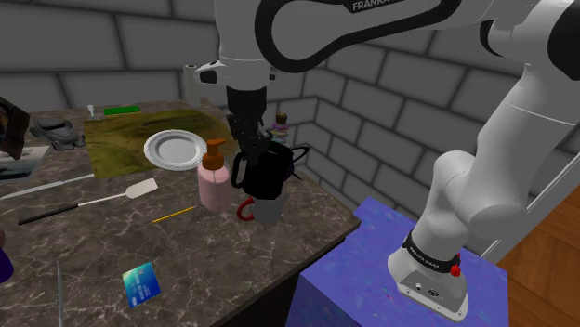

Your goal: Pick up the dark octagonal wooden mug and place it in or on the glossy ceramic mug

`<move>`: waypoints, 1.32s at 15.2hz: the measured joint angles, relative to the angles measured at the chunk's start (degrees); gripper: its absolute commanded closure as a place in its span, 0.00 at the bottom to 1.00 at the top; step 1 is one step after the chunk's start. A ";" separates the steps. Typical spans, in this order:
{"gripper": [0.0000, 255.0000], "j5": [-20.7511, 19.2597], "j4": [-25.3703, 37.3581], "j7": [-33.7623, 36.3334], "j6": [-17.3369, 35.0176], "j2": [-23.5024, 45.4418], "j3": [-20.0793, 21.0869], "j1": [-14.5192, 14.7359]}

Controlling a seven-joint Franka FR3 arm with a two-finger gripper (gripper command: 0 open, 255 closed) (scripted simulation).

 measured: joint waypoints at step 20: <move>0.00 -0.02 3.68 0.04 -4.23 0.30 0.07 -0.10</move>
